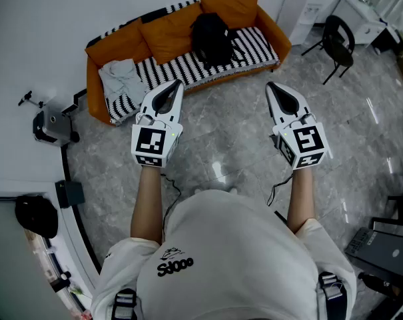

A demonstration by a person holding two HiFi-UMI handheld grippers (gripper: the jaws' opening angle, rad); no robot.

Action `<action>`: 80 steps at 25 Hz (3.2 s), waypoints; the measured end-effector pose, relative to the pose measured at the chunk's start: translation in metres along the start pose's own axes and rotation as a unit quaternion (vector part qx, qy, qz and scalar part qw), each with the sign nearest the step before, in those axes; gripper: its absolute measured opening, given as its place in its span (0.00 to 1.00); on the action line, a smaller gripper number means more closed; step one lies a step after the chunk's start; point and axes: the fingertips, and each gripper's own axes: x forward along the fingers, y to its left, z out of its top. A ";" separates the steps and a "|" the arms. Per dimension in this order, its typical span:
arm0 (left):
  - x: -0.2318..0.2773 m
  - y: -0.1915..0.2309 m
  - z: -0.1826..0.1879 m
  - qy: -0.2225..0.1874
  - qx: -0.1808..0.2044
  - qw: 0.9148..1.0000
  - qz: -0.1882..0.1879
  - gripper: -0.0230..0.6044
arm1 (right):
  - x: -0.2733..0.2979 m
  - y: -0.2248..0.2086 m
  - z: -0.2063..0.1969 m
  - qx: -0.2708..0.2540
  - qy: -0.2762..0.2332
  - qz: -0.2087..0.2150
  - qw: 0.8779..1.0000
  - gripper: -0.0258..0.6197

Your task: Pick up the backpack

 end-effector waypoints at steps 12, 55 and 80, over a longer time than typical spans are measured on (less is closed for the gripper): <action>0.008 -0.005 -0.005 0.003 -0.007 1.000 0.008 0.07 | -0.007 -0.014 -0.006 0.012 -0.003 0.005 1.000 0.09; 0.186 0.043 -0.051 0.025 -0.011 0.999 0.030 0.07 | 0.120 -0.150 -0.047 0.011 -0.004 0.015 1.000 0.09; 0.360 0.200 -0.143 0.062 -0.054 0.996 -0.045 0.07 | 0.369 -0.178 -0.057 0.017 0.046 -0.023 0.999 0.09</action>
